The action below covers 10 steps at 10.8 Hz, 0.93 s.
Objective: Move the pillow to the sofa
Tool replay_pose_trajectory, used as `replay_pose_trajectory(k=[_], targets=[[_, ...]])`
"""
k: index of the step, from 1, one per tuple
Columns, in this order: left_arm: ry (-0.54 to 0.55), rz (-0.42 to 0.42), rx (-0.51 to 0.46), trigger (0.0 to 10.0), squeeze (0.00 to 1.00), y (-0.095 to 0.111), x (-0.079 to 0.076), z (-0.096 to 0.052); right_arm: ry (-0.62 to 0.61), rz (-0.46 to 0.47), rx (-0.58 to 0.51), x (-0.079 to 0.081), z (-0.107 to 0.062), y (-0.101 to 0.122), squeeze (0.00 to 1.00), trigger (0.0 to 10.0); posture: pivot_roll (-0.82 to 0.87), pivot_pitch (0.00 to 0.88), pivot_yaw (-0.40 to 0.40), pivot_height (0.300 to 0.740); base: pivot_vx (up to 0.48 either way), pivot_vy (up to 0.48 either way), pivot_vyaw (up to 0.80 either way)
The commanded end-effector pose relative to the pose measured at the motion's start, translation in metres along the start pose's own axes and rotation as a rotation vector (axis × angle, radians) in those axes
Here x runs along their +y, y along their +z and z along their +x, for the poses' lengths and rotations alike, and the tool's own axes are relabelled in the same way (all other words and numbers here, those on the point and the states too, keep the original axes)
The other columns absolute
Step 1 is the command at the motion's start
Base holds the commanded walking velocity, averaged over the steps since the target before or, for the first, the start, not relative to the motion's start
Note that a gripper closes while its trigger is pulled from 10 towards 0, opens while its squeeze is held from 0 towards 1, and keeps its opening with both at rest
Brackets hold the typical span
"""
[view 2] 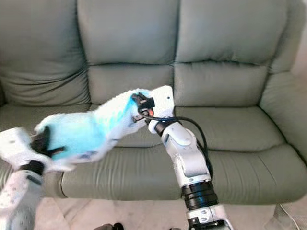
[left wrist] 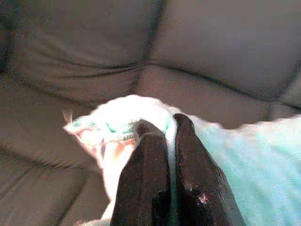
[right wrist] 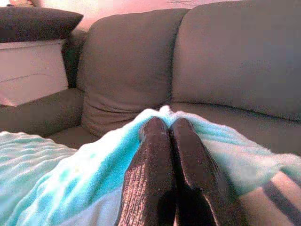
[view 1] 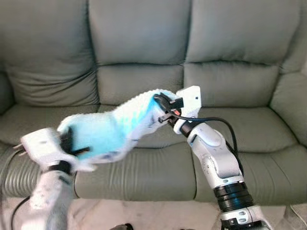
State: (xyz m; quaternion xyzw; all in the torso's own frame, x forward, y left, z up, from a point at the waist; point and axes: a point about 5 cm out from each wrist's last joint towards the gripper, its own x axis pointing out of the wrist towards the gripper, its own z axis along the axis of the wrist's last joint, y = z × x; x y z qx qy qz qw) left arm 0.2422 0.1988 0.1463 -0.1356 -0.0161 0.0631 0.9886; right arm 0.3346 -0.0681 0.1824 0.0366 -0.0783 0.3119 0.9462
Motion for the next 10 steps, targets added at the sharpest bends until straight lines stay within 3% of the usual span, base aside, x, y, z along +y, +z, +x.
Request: replay_pose_trajectory(k=[1,2,3,4,8,10], targets=[[-0.031,0.01,0.005,10.0,0.0,-0.001,-0.007,-0.003,-0.028,-0.027,-0.041,-0.004,0.001,0.008,0.0,10.0,-0.14,0.125,0.038,0.74,0.0,0.0,0.0],[-0.018,-0.004,0.037,10.0,0.0,-0.009,-0.009,-0.003,-0.068,-0.039,-0.056,-0.009,-0.003,0.01,0.0,10.0,-0.16,0.126,0.054,0.74,0.0,0.0,0.0],[-0.075,0.005,0.051,10.0,0.0,-0.015,-0.017,0.0,-0.13,-0.054,-0.062,-0.017,-0.015,0.009,0.0,10.0,-0.19,0.132,0.079,0.74,0.0,0.0,0.0],[-0.057,-0.01,0.047,10.0,0.0,-0.018,-0.016,0.007,-0.165,-0.058,-0.039,-0.022,-0.028,0.003,0.0,10.0,-0.22,0.138,0.092,0.74,0.0,0.0,0.0],[-0.118,-0.007,0.003,10.0,0.0,-0.009,-0.022,0.034,-0.127,-0.045,-0.007,-0.014,-0.04,-0.003,0.0,10.0,-0.26,0.15,0.118,0.74,0.0,0.0,0.0],[-0.103,-0.013,0.02,10.0,0.0,-0.013,-0.02,0.034,-0.125,-0.043,-0.004,-0.013,-0.04,-0.003,0.0,10.0,-0.26,0.154,0.12,0.74,0.0,0.48,0.0]])
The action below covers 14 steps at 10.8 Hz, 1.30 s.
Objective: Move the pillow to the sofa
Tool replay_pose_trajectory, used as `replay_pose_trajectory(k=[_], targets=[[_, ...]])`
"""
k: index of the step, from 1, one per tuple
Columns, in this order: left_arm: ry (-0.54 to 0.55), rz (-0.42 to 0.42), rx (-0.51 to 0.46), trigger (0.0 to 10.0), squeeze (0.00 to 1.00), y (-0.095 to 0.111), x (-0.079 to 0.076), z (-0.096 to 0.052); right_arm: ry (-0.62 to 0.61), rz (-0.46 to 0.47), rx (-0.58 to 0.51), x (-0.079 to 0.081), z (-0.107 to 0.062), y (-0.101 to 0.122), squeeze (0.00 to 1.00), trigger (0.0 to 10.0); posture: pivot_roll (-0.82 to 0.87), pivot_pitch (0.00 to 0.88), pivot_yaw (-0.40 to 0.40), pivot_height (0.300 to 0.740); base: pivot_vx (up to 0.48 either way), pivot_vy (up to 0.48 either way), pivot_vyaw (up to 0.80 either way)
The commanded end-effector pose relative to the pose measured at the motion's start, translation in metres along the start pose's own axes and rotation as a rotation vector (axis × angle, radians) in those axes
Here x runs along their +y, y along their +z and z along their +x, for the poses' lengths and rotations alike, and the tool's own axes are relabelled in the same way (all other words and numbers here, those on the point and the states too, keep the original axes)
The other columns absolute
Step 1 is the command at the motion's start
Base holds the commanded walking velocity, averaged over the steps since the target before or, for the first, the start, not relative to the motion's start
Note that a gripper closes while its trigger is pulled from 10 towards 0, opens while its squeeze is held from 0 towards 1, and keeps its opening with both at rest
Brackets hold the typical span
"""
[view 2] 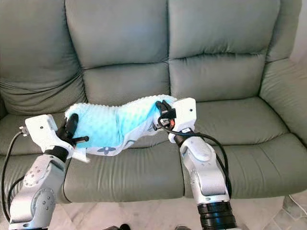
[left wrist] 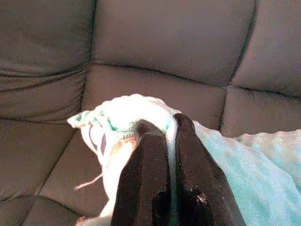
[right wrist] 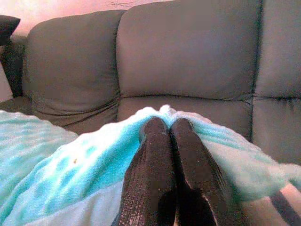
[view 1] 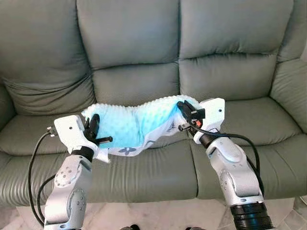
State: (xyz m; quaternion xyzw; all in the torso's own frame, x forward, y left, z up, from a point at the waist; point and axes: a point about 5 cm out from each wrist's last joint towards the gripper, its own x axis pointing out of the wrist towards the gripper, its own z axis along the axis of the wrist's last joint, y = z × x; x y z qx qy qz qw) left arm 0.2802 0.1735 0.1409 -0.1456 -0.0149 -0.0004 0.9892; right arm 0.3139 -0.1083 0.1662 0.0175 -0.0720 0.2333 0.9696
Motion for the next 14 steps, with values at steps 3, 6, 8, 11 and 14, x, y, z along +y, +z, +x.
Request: replay_pose_trajectory(k=[3,6,8,11,14], targets=[[0.028,0.008,0.001,10.0,0.0,-0.001,0.008,-0.001,0.04,0.007,-0.026,0.008,0.003,0.007,0.0,10.0,-0.25,0.155,0.122,0.74,0.0,0.48,0.0],[0.019,0.022,-0.004,10.0,0.0,-0.001,0.003,0.001,0.034,0.004,-0.025,0.006,0.003,0.008,0.0,10.0,-0.26,0.154,0.124,0.74,0.0,0.32,0.0],[0.02,0.032,-0.019,10.0,0.0,-0.002,-0.001,0.0,0.033,0.003,-0.025,0.006,0.003,0.008,0.0,10.0,-0.26,0.153,0.124,0.74,0.0,0.0,0.0],[0.035,0.017,-0.048,10.0,0.0,-0.002,-0.002,0.001,0.032,-0.002,-0.027,0.005,0.002,0.009,0.0,10.0,-0.26,0.151,0.123,0.74,0.0,0.0,0.0],[0.028,0.006,-0.065,10.0,0.0,0.0,-0.002,0.0,0.032,-0.004,-0.028,0.005,0.002,0.009,0.0,10.0,-0.26,0.151,0.124,0.74,0.285,0.0,0.0]])
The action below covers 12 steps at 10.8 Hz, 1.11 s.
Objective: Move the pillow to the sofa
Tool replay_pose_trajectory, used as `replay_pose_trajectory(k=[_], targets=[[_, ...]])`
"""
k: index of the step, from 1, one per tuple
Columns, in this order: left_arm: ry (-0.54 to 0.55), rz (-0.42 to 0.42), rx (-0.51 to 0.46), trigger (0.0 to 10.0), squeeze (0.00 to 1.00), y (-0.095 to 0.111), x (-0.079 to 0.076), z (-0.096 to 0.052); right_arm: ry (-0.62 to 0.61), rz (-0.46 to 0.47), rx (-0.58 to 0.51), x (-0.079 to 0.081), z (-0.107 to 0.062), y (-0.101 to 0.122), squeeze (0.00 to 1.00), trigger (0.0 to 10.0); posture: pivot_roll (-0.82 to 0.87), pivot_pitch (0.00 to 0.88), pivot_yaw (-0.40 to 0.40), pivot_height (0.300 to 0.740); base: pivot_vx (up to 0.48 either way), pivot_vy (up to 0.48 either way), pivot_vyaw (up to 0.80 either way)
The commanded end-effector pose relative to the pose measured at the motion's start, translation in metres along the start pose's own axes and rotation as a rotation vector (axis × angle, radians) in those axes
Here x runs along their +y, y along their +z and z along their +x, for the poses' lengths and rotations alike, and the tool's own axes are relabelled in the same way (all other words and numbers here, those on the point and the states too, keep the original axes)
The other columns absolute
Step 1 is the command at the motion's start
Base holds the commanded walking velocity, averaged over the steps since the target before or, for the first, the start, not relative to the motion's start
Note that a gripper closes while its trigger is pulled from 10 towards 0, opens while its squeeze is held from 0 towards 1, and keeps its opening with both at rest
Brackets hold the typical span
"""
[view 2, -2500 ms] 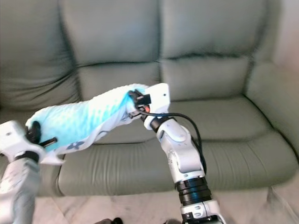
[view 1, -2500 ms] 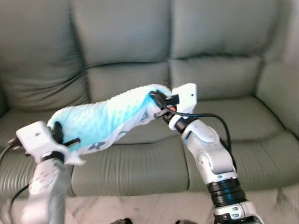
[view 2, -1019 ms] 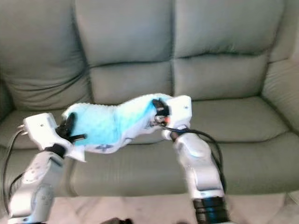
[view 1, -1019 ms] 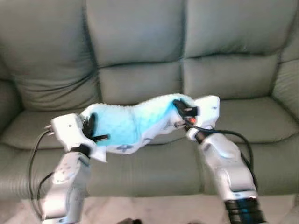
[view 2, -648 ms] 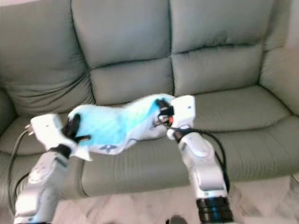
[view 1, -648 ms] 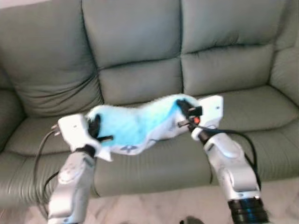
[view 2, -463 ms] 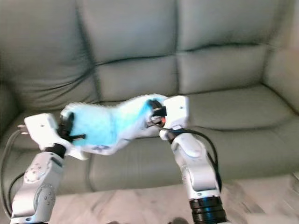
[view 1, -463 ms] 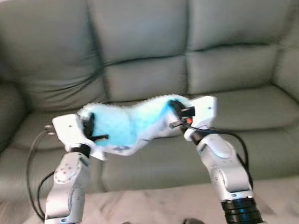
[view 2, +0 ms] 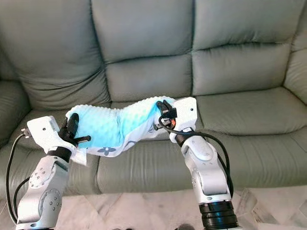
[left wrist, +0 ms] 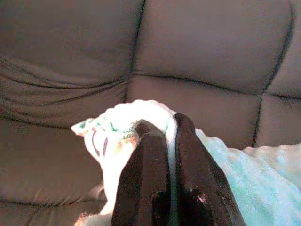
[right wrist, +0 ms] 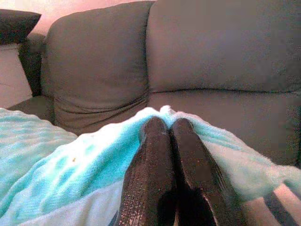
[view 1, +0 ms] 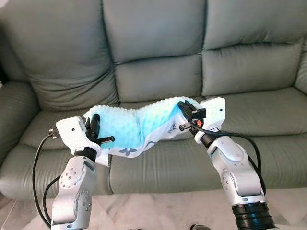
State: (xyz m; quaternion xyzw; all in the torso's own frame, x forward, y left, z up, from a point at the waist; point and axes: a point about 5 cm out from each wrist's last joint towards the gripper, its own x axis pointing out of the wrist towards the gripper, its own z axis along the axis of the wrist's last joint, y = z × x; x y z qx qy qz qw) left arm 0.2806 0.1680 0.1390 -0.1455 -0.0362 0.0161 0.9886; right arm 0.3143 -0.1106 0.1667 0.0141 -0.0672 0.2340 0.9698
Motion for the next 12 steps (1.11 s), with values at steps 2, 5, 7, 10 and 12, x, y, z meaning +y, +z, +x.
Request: replay_pose_trajectory(k=[2,5,7,10,12], targets=[[-0.005,-0.004,-0.01,10.0,0.0,0.001,0.002,0.0,0.033,-0.001,-0.04,0.007,0.003,0.009,0.0,10.0,-0.26,0.149,0.124,0.74,0.48,0.0,0.0],[-0.015,-0.017,-0.008,10.0,0.0,0.0,0.001,0.0,0.034,-0.001,-0.038,0.007,0.003,0.009,0.0,10.0,-0.26,0.147,0.122,0.74,0.429,0.0,0.0],[-0.016,-0.023,0.0,10.0,0.0,-0.001,0.001,-0.001,0.036,-0.002,-0.036,0.007,0.004,0.009,0.0,10.0,-0.26,0.15,0.119,0.74,0.0,0.0,0.0],[-0.009,-0.023,0.024,10.0,0.0,-0.006,0.001,-0.005,0.041,-0.002,-0.032,0.007,0.004,0.008,0.0,10.0,-0.26,0.153,0.118,0.74,0.0,0.0,0.0],[0.01,-0.009,0.053,10.0,0.0,-0.01,0.003,-0.006,0.043,-0.003,-0.028,0.007,0.003,0.008,0.0,10.0,-0.26,0.157,0.118,0.74,0.0,0.0,0.0]])
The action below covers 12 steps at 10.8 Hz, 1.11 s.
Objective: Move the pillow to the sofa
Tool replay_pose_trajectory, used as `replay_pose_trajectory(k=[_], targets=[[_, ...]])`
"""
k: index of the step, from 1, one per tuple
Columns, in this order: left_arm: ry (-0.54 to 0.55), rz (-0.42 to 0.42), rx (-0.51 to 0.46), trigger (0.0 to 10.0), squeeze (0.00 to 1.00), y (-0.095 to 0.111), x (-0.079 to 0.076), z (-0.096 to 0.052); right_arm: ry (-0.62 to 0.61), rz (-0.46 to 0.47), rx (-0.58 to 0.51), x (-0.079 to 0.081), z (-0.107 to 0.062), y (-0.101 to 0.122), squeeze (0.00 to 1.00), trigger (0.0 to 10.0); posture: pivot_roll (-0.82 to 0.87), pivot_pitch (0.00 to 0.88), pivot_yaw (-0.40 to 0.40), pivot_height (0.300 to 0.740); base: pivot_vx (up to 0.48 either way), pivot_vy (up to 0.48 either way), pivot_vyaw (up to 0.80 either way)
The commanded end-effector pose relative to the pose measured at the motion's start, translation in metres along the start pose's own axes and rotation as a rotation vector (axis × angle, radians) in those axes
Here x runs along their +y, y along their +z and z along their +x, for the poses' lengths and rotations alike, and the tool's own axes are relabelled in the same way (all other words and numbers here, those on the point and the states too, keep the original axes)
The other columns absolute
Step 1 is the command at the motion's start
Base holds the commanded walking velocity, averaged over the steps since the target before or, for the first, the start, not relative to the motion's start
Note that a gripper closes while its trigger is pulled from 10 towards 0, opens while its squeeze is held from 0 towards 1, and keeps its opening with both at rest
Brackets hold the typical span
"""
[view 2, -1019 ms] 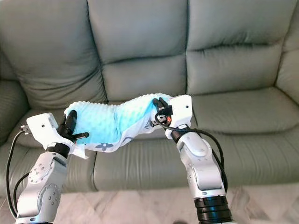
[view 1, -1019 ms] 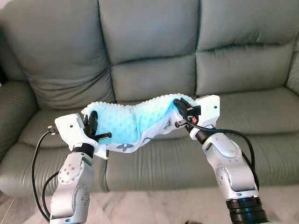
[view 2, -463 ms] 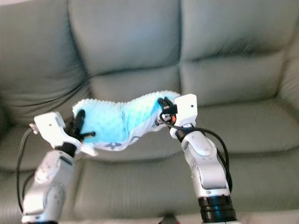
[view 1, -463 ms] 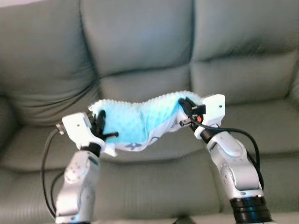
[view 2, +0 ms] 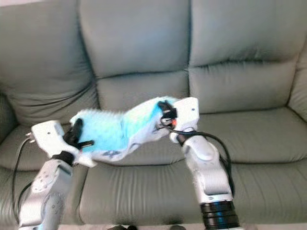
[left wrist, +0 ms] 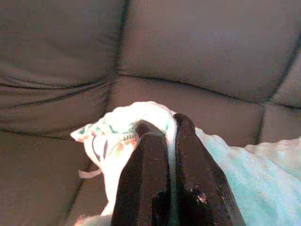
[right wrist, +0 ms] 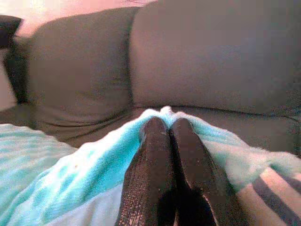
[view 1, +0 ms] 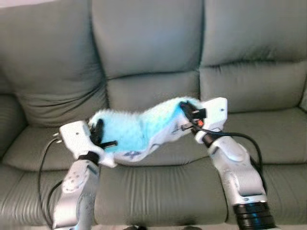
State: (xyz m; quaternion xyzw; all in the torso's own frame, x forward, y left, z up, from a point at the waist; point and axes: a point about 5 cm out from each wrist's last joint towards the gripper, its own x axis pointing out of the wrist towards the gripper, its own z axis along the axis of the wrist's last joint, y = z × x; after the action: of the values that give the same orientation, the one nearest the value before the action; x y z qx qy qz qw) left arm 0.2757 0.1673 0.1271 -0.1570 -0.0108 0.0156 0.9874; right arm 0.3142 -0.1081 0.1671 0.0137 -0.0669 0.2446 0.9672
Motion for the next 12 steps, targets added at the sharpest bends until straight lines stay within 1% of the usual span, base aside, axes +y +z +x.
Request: replay_pose_trajectory(k=[1,2,3,4,5,6,7,8,9,10,11,12], targets=[[0.0,0.016,0.006,10.0,0.0,0.0,0.001,0.0,0.022,-0.004,-0.023,0.004,0.002,0.007,0.0,10.0,-0.26,0.159,0.118,0.74,0.0,0.0,0.0],[0.002,0.032,0.035,10.0,0.0,-0.005,0.003,0.001,0.026,0.008,-0.003,0.005,0.002,0.003,0.0,10.0,-0.26,0.16,0.119,0.74,0.0,0.0,0.0],[-0.022,0.055,0.108,10.0,0.0,-0.019,0.005,0.002,0.014,0.019,0.04,0.003,0.001,-0.008,0.0,10.0,-0.25,0.164,0.121,0.74,0.0,0.0,0.0],[-0.045,0.082,0.156,10.0,0.0,-0.031,0.007,0.003,-0.02,0.043,0.078,-0.001,0.0,-0.016,0.0,10.0,-0.25,0.173,0.126,0.74,0.0,0.0,0.0],[-0.066,0.118,0.206,10.0,0.0,-0.045,0.011,0.004,-0.074,0.077,0.129,-0.01,-0.001,-0.028,0.0,10.0,-0.25,0.184,0.133,0.74,0.0,0.0,0.0],[-0.075,0.134,0.229,10.0,0.0,-0.052,0.015,0.004,-0.096,0.097,0.166,-0.014,-0.002,-0.036,0.0,10.0,-0.25,0.192,0.139,0.74,0.0,0.0,0.0],[-0.081,0.174,0.301,10.0,0.0,-0.071,0.025,0.008,-0.133,0.112,0.283,-0.025,-0.01,-0.06,0.0,10.0,-0.24,0.225,0.151,0.74,0.0,0.0,0.0],[-0.083,0.197,0.339,10.0,0.0,-0.08,0.027,0.01,-0.146,0.11,0.32,-0.03,-0.015,-0.069,0.0,10.0,-0.24,0.24,0.157,0.74,0.0,0.0,0.0],[-0.094,0.19,0.35,10.0,0.0,-0.084,0.026,0.012,-0.148,0.112,0.34,-0.032,-0.018,-0.074,0.0,10.0,-0.24,0.261,0.165,0.74,0.0,0.0,0.0],[-0.118,0.207,0.364,10.0,0.0,-0.09,0.022,0.015,-0.154,0.098,0.379,-0.037,-0.021,-0.081,0.0,10.0,-0.24,0.279,0.169,0.74,0.0,0.0,0.0],[-0.125,0.217,0.381,10.0,0.0,-0.097,0.021,0.02,-0.156,0.078,0.391,-0.041,-0.022,-0.085,0.0,10.0,-0.24,0.291,0.17,0.74,0.0,0.0,0.0],[-0.116,0.22,0.378,10.0,0.0,-0.098,0.019,0.028,-0.175,0.044,0.321,-0.045,-0.015,-0.077,0.0,10.0,-0.25,0.296,0.169,0.74,0.0,0.0,0.0]])
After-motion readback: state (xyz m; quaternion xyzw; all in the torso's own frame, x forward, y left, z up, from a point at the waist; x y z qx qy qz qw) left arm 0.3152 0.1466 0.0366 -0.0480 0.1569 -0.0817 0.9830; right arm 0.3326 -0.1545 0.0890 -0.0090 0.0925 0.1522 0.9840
